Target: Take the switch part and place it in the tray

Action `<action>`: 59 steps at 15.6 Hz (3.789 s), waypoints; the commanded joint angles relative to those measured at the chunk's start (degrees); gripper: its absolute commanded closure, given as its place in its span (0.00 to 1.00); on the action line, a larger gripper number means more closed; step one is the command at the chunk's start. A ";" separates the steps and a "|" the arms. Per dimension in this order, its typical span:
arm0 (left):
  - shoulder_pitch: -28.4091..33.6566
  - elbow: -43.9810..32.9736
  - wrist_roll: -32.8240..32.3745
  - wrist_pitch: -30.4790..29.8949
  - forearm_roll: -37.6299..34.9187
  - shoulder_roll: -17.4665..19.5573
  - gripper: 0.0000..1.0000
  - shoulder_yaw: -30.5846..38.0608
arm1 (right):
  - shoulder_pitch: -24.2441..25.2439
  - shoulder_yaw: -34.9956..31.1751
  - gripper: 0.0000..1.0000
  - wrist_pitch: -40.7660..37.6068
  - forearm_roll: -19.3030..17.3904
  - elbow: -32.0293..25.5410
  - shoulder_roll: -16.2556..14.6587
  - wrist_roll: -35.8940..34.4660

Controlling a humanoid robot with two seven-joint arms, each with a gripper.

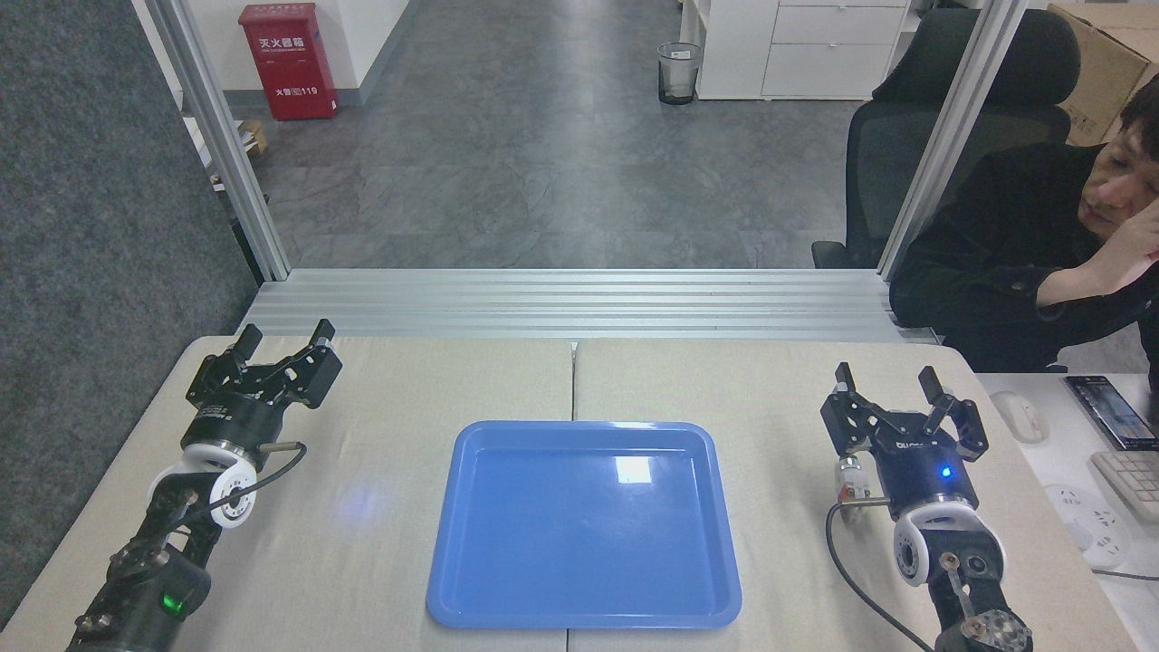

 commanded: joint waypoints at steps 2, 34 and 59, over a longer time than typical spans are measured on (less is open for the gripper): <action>0.00 -0.04 -0.04 0.07 0.00 0.00 0.00 0.00 | -0.09 -0.01 0.00 -0.04 -0.03 -0.11 0.08 0.03; 0.00 -0.04 -0.04 0.07 0.00 0.00 0.00 0.00 | 2.02 0.96 0.00 0.40 1.02 11.56 2.01 3.11; 0.00 -0.04 -0.04 0.07 0.00 0.00 0.00 0.00 | 3.78 24.13 1.00 -10.73 -1.39 -12.34 12.82 10.65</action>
